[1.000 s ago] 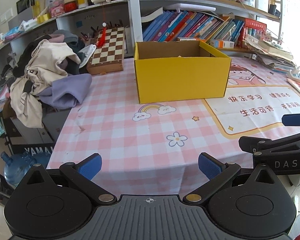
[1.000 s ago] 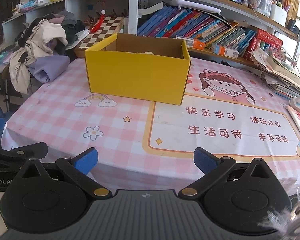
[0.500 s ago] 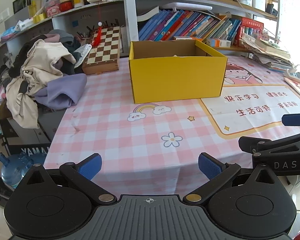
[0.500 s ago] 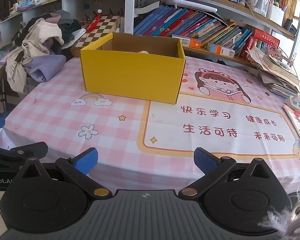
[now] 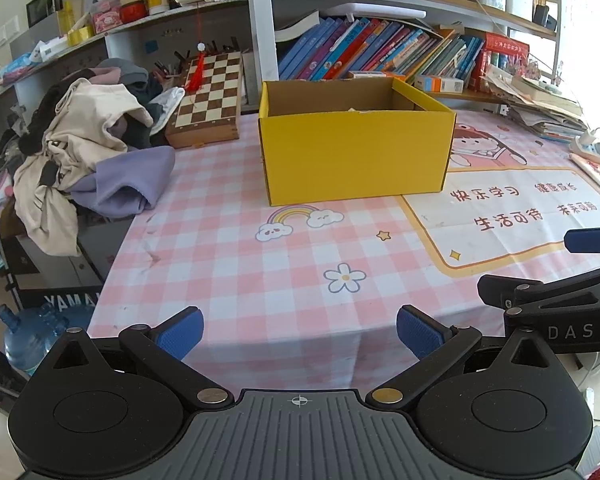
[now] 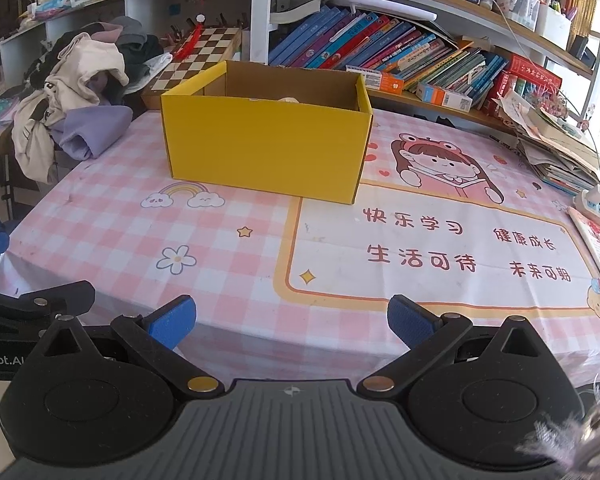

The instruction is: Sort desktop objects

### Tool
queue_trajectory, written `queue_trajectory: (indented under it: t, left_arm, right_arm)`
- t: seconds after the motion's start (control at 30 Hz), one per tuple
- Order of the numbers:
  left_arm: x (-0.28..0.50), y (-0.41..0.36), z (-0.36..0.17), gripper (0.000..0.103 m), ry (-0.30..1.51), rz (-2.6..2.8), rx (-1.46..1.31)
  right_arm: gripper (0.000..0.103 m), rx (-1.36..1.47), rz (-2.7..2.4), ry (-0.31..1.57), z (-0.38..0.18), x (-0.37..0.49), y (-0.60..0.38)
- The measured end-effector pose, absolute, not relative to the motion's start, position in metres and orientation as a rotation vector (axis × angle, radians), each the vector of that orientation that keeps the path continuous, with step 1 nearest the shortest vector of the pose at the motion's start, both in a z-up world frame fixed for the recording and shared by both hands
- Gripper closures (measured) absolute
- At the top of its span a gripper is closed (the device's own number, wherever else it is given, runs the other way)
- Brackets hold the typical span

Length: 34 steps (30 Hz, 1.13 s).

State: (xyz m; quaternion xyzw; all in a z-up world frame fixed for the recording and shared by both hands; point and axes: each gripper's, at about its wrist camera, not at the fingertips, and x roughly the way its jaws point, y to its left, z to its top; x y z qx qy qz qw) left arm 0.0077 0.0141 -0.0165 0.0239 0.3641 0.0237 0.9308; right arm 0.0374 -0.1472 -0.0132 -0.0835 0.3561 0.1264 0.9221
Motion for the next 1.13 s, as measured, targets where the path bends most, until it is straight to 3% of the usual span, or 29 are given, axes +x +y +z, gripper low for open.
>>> queue_trajectory:
  t: [1.13]
  left_arm:
    - [0.011, 0.003, -0.018, 0.000, 0.753, 0.002, 0.023]
  right_arm:
    - [0.000, -0.156, 0.262, 0.754, -0.018, 0.047, -0.164]
